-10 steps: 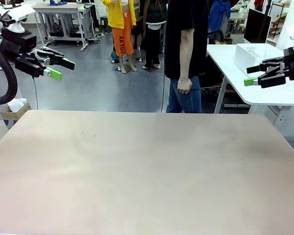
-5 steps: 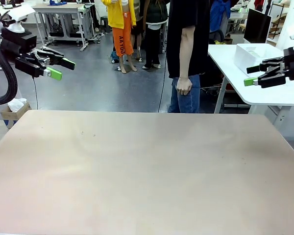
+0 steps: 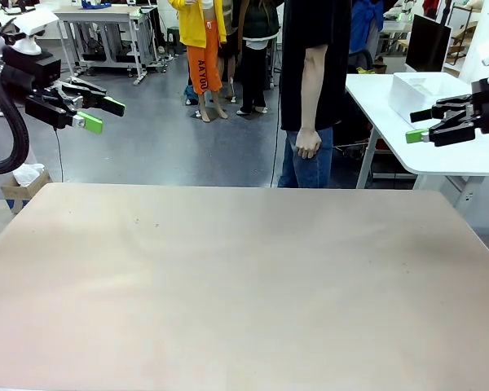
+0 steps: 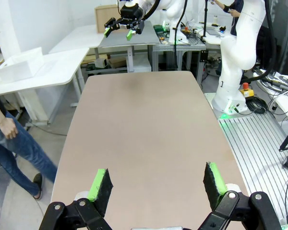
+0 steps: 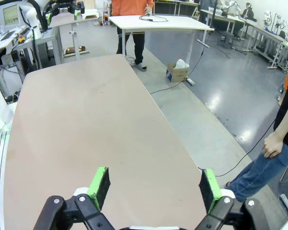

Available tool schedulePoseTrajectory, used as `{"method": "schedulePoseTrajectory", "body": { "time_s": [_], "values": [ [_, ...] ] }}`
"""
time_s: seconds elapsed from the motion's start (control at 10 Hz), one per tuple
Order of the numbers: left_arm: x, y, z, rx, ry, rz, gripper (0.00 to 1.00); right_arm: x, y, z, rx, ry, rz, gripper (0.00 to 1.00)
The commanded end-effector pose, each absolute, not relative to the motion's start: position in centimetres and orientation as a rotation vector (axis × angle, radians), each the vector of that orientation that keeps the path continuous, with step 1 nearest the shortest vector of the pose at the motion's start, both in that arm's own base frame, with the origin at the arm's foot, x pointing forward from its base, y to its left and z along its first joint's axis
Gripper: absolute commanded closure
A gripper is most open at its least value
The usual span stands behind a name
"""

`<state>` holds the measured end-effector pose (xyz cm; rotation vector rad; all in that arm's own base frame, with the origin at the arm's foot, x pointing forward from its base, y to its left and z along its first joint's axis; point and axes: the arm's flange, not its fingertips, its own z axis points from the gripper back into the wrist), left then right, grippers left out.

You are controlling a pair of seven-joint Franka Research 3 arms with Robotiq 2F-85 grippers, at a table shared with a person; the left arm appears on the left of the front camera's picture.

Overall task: Stack the cups and store them in the basket.
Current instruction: Place the stack of Reusable plastic cups into the Pantry Basket.

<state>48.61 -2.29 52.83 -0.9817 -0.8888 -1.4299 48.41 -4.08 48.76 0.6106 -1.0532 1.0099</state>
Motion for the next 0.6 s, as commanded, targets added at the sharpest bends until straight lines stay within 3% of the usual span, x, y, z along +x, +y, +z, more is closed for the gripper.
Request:
{"method": "schedulePoseTrajectory", "body": {
  "time_s": [0.0, 0.5],
  "values": [
    [48.45, -2.38, 53.12, -0.981, -0.868, -1.425, 0.00, 48.64, -3.94, 49.07, 0.602, -1.039, 0.994, 0.00],
    [48.45, -2.38, 53.12, -0.981, -0.868, -1.425, 0.00, 48.64, -3.94, 49.07, 0.602, -1.039, 0.994, 0.00]
  ]
}}
